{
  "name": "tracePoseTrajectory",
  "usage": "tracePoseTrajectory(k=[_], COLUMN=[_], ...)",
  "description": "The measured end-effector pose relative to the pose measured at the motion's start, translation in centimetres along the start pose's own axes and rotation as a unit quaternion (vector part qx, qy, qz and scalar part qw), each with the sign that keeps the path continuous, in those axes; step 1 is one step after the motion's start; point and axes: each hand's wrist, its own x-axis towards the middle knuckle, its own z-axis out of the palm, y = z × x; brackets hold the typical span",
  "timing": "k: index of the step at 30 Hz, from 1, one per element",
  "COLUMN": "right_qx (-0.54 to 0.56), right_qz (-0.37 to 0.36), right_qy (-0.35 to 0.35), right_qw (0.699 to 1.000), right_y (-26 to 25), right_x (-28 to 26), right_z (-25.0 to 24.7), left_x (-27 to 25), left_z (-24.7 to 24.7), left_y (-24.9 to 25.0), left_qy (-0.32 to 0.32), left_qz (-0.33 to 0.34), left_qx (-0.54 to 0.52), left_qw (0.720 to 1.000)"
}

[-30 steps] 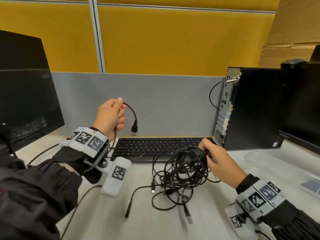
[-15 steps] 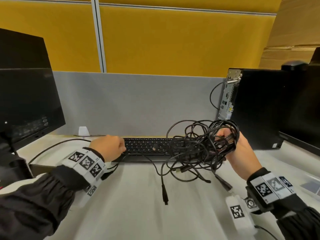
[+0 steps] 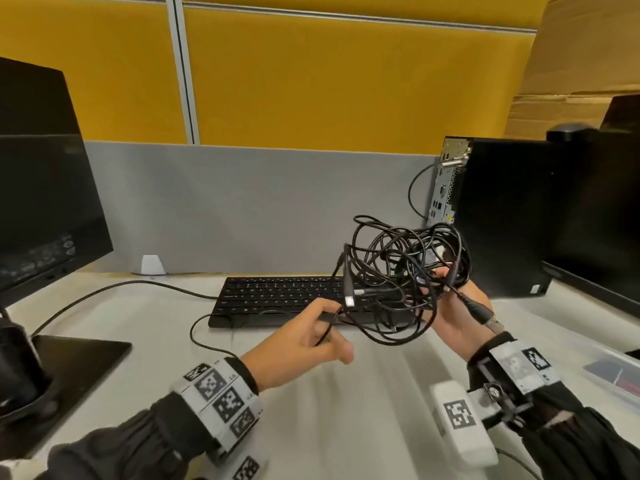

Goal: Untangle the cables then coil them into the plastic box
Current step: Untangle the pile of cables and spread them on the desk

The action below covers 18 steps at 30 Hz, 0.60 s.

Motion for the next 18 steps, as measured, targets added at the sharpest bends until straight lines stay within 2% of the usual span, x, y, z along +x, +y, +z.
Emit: tracePoseTrajectory(k=[3,6,8,9,10,11,12,15,18], right_qx=[0.063,0.050,-0.118,-0.202,-0.242,-0.240,-0.229,-0.019,-0.004], right_qz=[-0.019,-0.018,-0.045,-0.042,-0.023,-0.001,-0.026,-0.013,-0.032], right_qy=[-0.023,-0.022,0.000,-0.008,-0.020,-0.030,-0.034,-0.093,-0.126], right_qw=[0.998,0.998,0.992,0.978,0.970,0.970,0.973,0.995,0.992], right_y=[0.3,0.7,0.7,0.9,1.2,1.0,0.7,0.0,-0.4], right_x=[-0.6,-0.5,-0.6,-0.5,-0.4,-0.6,-1.1,-2.1,-2.6], right_z=[0.5,0.2,0.2,-0.3,-0.7,-0.6,0.1,1.9,2.7], left_x=[0.0,0.6,0.9,0.9,1.0,1.1,1.3,1.4,1.2], left_z=[0.1,-1.0,-1.7,-2.1,-2.5,-3.0,-3.5,-4.8,-5.6], left_y=[0.1,0.2,0.7,0.8,0.8,0.6,0.3,-0.2,0.2], left_qy=[0.079,0.164,0.170,0.163,0.158,0.161,0.174,0.246,0.294], left_qz=[0.035,0.048,0.036,0.026,0.016,0.009,0.008,0.017,0.019], left_qx=[-0.062,0.048,0.111,0.133,0.153,0.171,0.177,0.124,0.079], left_qw=[0.994,0.984,0.979,0.977,0.975,0.972,0.969,0.961,0.952])
